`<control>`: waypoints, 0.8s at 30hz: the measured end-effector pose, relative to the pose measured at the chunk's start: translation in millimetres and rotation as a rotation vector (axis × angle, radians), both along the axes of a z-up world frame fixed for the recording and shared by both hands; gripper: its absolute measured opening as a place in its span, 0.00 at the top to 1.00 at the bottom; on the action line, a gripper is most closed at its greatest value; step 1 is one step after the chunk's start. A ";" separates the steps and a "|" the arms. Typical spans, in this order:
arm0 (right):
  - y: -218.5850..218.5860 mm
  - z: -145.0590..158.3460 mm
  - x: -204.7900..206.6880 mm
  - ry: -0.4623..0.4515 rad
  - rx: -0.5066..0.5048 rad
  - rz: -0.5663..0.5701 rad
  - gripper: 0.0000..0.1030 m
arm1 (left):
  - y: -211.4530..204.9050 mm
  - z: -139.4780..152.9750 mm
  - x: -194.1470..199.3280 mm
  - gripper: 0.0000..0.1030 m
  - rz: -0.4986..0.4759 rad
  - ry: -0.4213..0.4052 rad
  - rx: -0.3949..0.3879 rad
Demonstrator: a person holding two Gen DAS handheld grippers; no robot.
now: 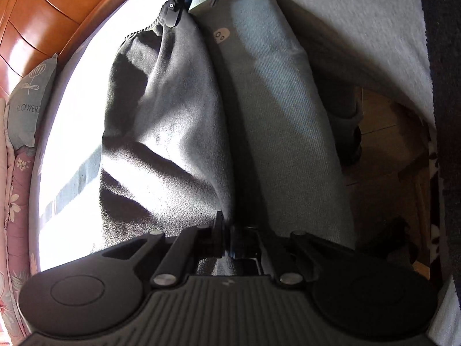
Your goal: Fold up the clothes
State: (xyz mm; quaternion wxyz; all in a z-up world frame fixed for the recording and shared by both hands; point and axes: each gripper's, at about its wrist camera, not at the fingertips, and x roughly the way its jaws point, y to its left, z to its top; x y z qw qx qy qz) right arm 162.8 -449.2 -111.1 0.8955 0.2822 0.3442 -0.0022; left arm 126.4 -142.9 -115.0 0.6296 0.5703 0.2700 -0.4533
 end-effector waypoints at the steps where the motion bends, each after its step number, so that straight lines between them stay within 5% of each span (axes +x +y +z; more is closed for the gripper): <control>1: -0.1 1.3 0.9 0.002 -0.009 0.001 0.86 | 2.3 1.5 -0.7 0.94 0.004 0.005 0.002; 6: 3.9 11.6 -8.5 0.034 -0.071 0.012 0.81 | 20.8 15.3 -6.2 0.88 0.042 0.056 -0.001; 7: 2.5 15.0 -14.9 0.045 -0.100 -0.004 0.76 | 26.4 21.5 -6.3 0.88 0.059 0.070 -0.012; 9: -0.3 22.2 -28.0 0.064 -0.159 -0.038 0.48 | 36.9 37.0 -2.2 0.88 0.103 0.089 -0.049; 14: 12.9 49.3 -41.2 -0.015 -0.320 -0.037 0.46 | 46.0 70.9 28.4 0.82 0.263 0.079 -0.237; 19: 64.8 55.6 -12.7 -0.116 -0.462 0.157 0.29 | 16.1 55.9 56.5 0.79 0.329 0.100 -0.317; 24: 76.8 11.5 6.5 0.010 -0.521 0.201 0.29 | 30.3 24.0 59.8 0.75 0.446 0.120 -0.278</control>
